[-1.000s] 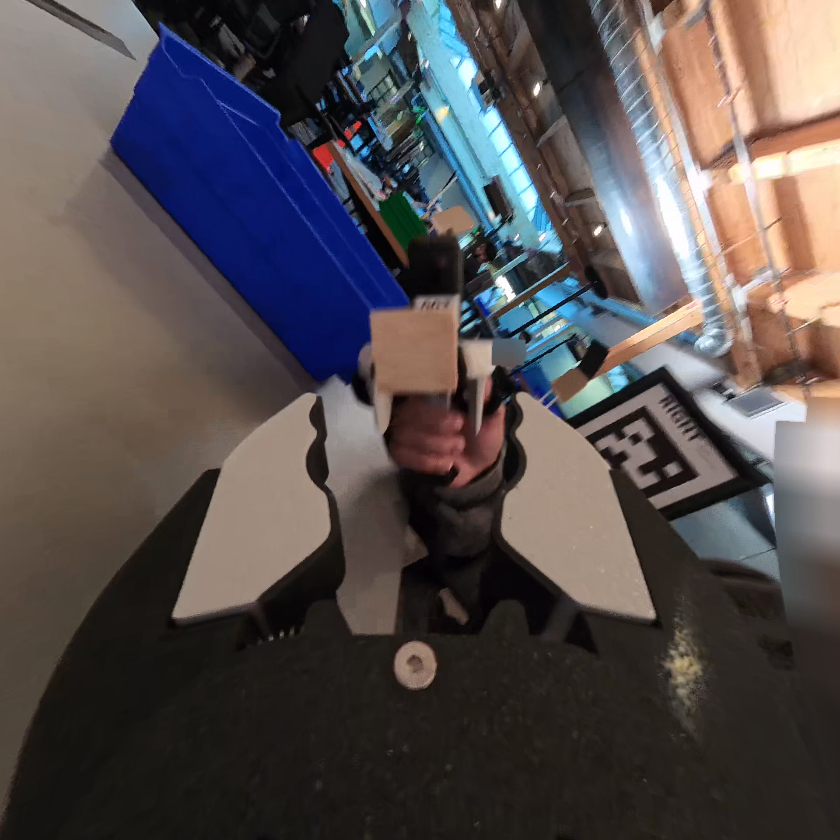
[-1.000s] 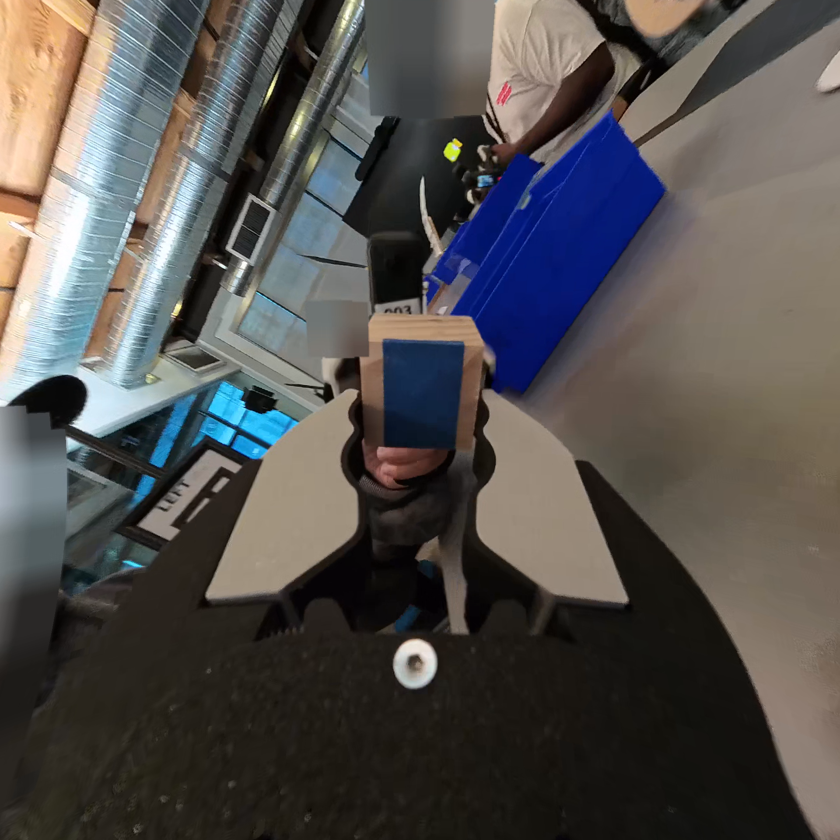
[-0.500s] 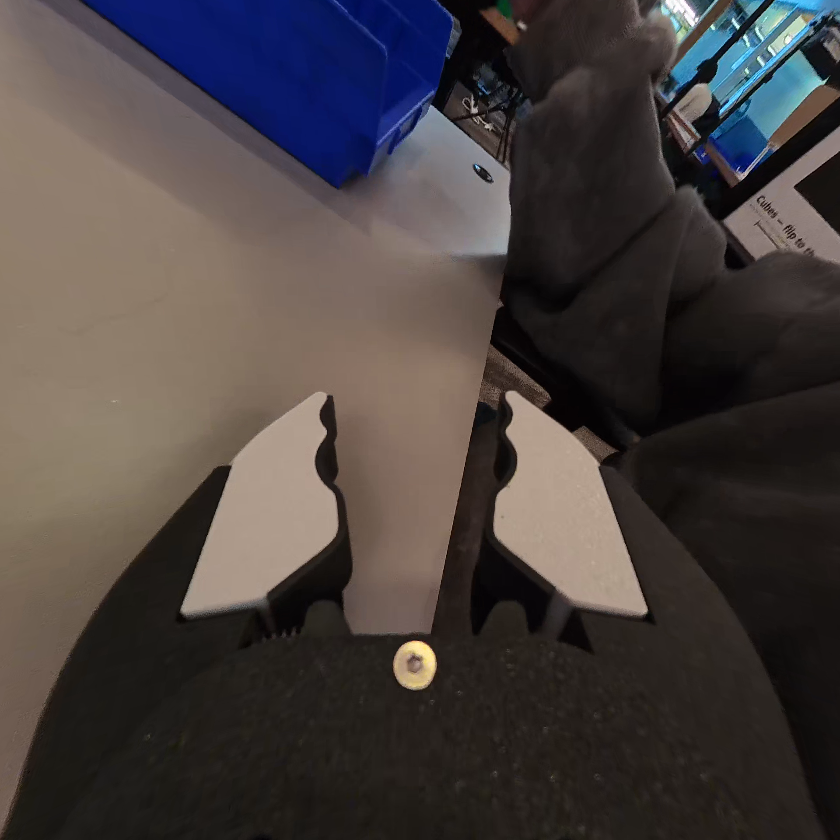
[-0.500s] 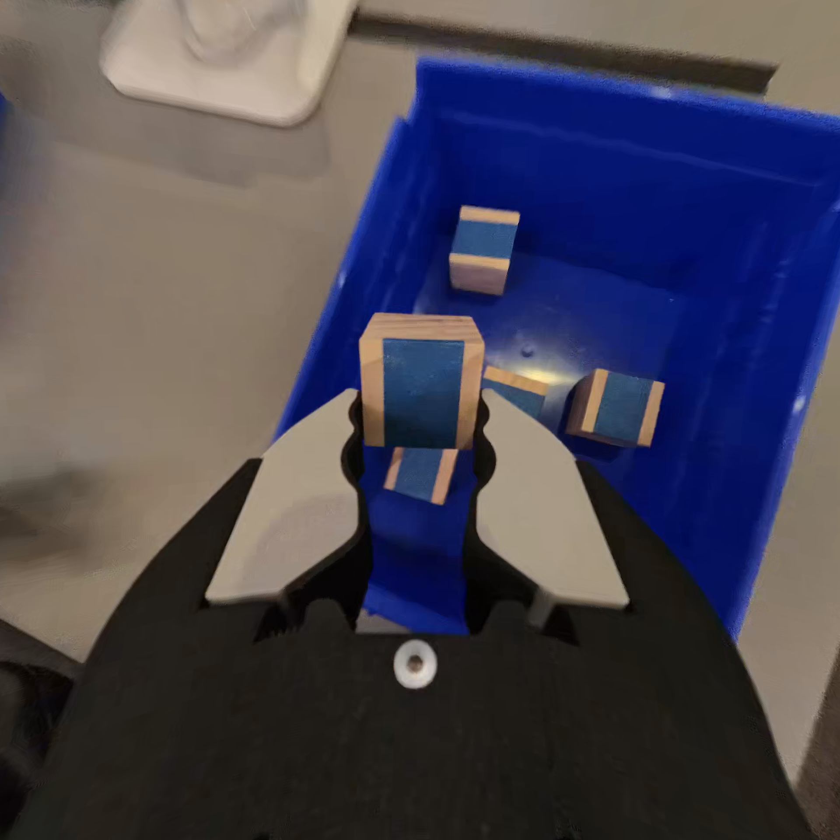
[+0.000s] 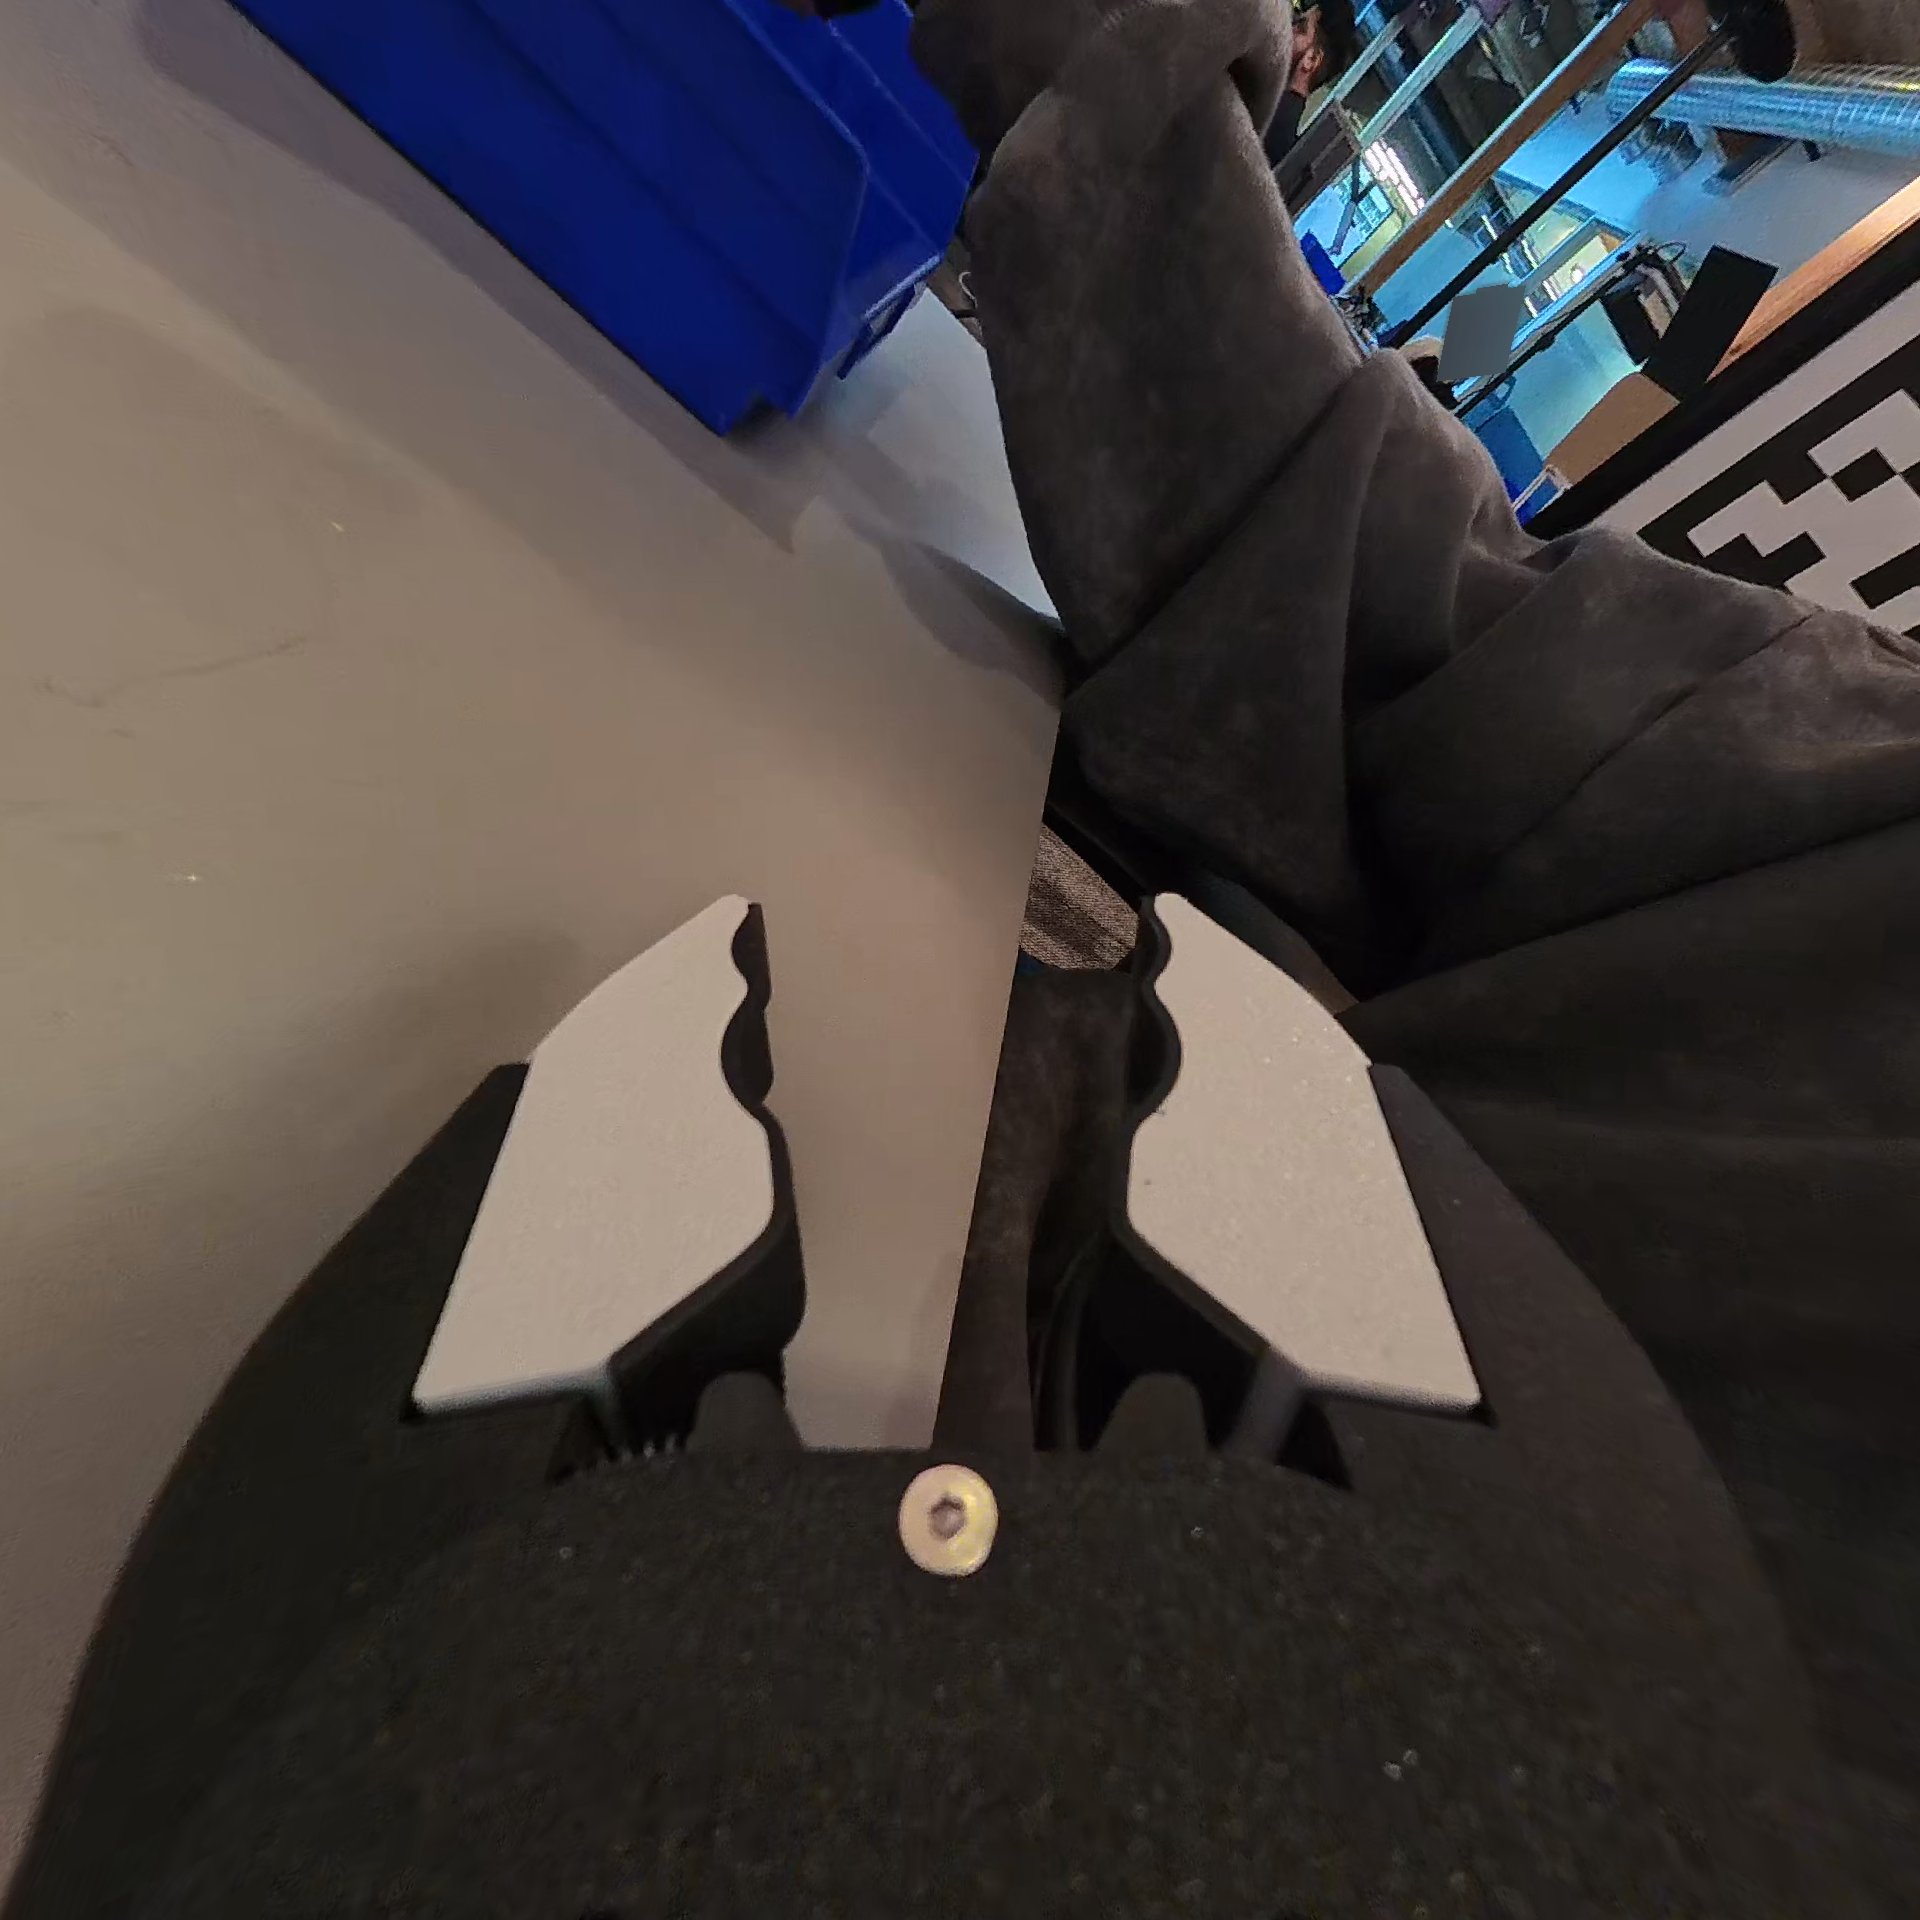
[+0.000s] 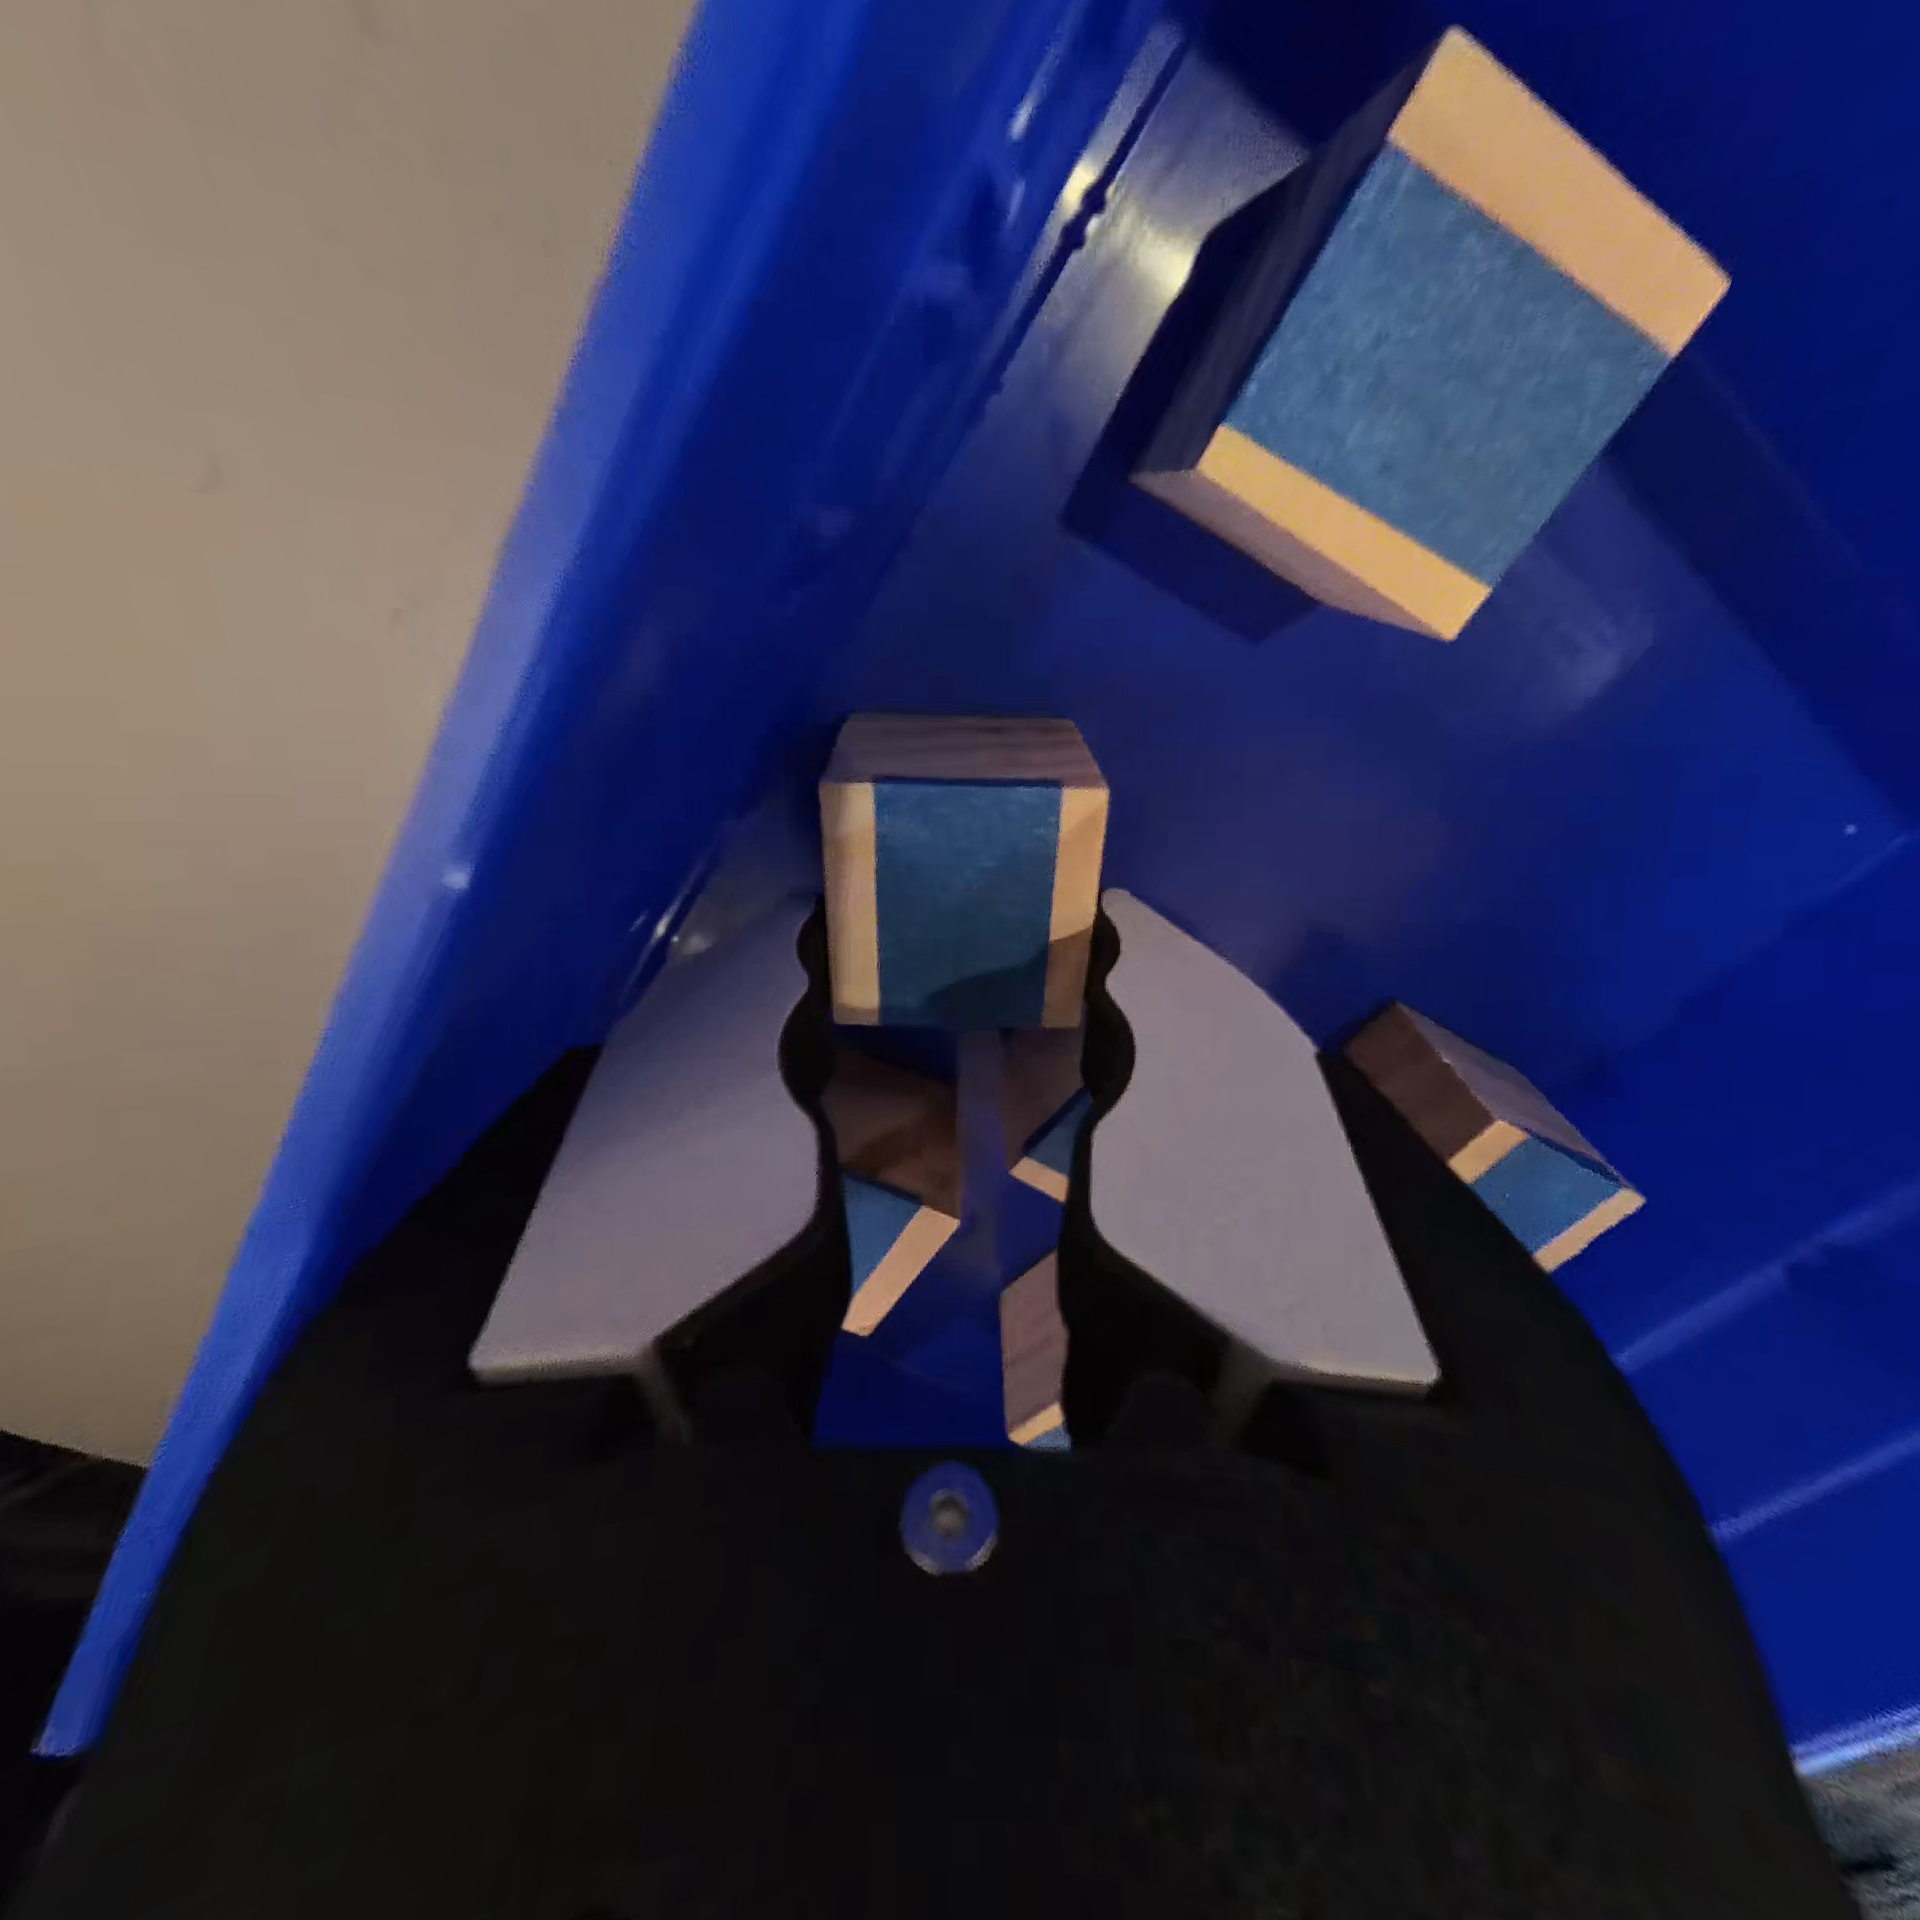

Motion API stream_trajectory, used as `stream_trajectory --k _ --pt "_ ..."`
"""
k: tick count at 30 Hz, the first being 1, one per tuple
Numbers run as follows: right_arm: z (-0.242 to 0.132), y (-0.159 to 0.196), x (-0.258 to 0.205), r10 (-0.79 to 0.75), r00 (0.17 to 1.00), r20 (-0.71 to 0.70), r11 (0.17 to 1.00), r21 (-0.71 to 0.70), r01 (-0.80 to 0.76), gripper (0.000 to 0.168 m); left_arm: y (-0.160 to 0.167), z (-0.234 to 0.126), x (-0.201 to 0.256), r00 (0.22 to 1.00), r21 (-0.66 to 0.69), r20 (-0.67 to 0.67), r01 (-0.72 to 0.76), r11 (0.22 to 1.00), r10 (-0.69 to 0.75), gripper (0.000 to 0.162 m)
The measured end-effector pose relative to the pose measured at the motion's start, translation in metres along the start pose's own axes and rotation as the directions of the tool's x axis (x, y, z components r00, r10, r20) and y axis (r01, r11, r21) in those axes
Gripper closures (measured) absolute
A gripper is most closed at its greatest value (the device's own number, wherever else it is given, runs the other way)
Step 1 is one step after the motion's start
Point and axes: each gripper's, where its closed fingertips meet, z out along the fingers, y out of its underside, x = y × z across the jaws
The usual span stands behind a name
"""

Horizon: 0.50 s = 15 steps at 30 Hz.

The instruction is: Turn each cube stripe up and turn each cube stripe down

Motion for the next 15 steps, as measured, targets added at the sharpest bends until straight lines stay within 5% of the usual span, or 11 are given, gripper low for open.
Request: stream_trajectory --k 3,7,11,13,15 --pt "-0.014 0.002 0.004 -0.021 0.999 -0.042 0.998 0.058 0.024 0.096 0.002 0.001 -0.001 1.0 -0.01 0.002 0.001 1.0 -0.001 0.095" --pt "-0.096 0.001 0.001 0.071 0.994 -0.08 0.916 0.399 -0.033 0.097 -0.003 -0.005 -0.007 0.999 0.016 0.051 -0.017 1.0 0.016 0.096" --pt "-0.198 -0.002 -0.061 0.038 0.999 -0.029 0.513 0.858 0.005 0.102 -0.015 -0.02 -0.026 0.981 0.068 0.19 -0.06 0.996 0.046 0.097" --pt "-0.224 0.003 -0.109 -0.031 0.999 0.013 0.262 0.965 -0.004 0.102 -0.022 -0.032 -0.035 0.964 0.105 0.262 -0.066 0.992 0.036 0.098" --pt "-0.22 0.008 -0.161 -0.123 0.988 0.095 0.124 0.989 -0.079 0.104 -0.03 -0.044 -0.037 0.954 0.162 0.299 -0.054 0.985 0.003 0.098"
